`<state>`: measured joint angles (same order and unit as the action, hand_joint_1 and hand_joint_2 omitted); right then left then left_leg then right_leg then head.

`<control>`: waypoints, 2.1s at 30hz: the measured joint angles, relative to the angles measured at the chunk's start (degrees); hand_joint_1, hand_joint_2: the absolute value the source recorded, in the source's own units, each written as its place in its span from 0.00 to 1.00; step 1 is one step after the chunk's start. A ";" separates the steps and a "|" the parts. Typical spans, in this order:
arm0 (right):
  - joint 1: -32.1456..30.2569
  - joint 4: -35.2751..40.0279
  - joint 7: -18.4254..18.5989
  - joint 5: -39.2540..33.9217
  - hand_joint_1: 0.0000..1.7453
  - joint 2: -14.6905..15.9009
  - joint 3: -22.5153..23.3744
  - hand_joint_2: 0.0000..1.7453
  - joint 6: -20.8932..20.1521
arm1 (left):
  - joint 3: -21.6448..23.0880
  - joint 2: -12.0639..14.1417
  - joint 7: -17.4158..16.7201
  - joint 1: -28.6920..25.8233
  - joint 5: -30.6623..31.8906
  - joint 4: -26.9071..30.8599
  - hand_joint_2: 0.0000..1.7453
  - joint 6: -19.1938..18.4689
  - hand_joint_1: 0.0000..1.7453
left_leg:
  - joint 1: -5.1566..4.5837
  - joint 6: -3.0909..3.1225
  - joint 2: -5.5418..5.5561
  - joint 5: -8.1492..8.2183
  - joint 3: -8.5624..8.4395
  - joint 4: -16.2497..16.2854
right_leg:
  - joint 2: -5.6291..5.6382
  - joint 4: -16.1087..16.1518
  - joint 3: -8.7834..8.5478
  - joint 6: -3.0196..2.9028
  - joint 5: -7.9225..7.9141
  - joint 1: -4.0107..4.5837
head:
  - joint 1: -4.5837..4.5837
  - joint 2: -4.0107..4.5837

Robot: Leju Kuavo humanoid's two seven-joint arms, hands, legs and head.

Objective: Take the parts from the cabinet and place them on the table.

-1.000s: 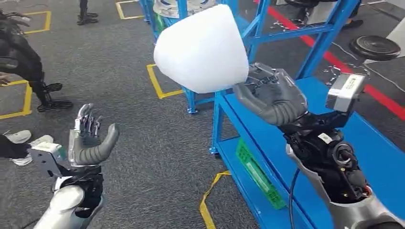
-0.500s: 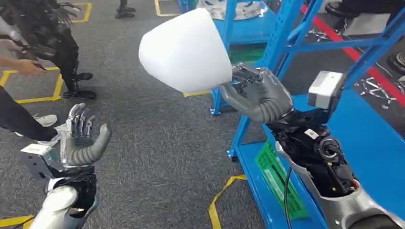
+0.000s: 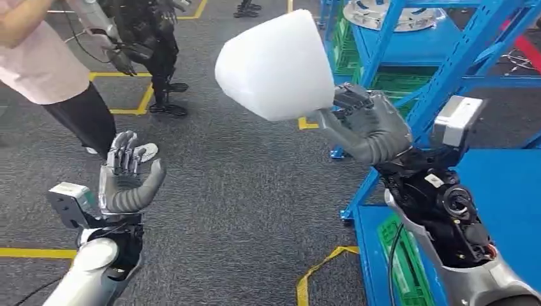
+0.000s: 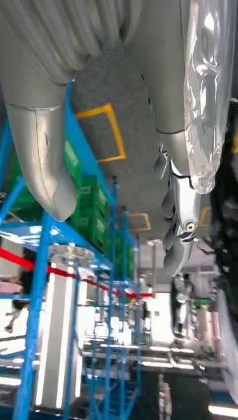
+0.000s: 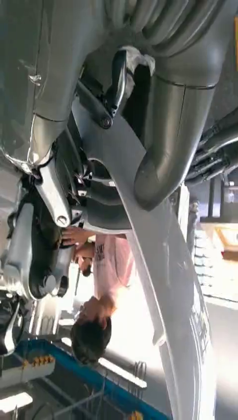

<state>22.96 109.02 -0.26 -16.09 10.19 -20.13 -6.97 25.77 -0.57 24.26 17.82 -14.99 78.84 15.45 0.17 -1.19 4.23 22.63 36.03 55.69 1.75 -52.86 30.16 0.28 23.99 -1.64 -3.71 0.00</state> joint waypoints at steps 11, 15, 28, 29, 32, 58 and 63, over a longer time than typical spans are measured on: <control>0.20 -1.34 -0.26 -0.11 1.00 0.00 0.13 1.00 -0.22 | 0.00 0.35 -0.74 0.25 0.00 0.02 1.00 0.92 0.00 | 0.15 0.43 -6.83 -1.26 -0.90 -1.51 | -7.23 -0.73 -0.33 1.34 1.40 0.98 | 2.24 0.00; 0.18 -1.71 -0.24 -0.11 1.00 0.02 0.31 1.00 -0.15 | 0.00 0.37 -0.87 0.27 0.07 0.04 1.00 0.90 0.00 | 0.56 1.69 -4.62 -1.27 -1.21 -1.77 | -5.18 -1.98 -0.14 2.49 3.22 0.50 | 1.76 0.00; -0.54 -2.67 -0.35 -0.11 1.00 0.02 0.90 1.00 0.30 | 0.00 0.06 -1.05 0.15 -0.04 0.04 1.00 1.11 0.00 | 0.85 0.66 4.20 -1.62 -0.60 -1.63 | 1.56 -1.80 1.30 0.71 0.81 0.91 | -1.02 0.00; -0.50 -2.67 -0.41 -0.11 1.00 0.00 0.90 1.00 0.30 | 0.00 0.13 -1.09 0.20 -0.04 0.06 1.00 1.20 0.00 | 0.30 0.23 4.86 -1.74 -0.51 -1.66 | 0.79 -1.08 0.85 0.35 0.50 0.26 | -0.80 0.00; -0.44 -2.80 -0.88 -0.09 1.00 0.00 1.05 1.00 0.41 | 0.00 0.17 -1.38 0.54 -0.28 0.09 1.00 1.73 0.00 | 0.06 -0.41 -2.79 3.16 3.24 6.51 | -1.49 -0.56 0.33 -0.15 0.40 0.30 | 0.58 0.00; -0.31 -6.01 -2.47 -1.40 1.00 0.00 0.94 1.00 -0.46 | 0.02 0.24 -0.85 0.38 -0.63 0.09 1.00 1.95 0.00 | 0.82 1.07 3.49 -1.78 0.28 -0.98 | 2.47 -2.14 1.58 1.23 1.17 0.55 | -0.77 0.00; -0.02 -6.67 -2.60 -1.44 1.00 -0.04 0.90 1.00 -0.64 | 0.02 0.44 -0.61 0.52 -0.66 0.07 1.00 1.95 0.00 | 0.28 -0.35 -3.27 3.60 5.28 9.16 | -1.02 -1.32 0.76 -0.02 0.75 0.20 | 0.84 0.00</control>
<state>22.94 102.36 -2.86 -17.53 10.14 -19.23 -7.61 25.79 -0.13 23.65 18.34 -15.65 78.90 17.40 0.45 -1.54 0.96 26.23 41.31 64.85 0.73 -54.18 30.92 0.26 24.74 -1.44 -2.86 0.00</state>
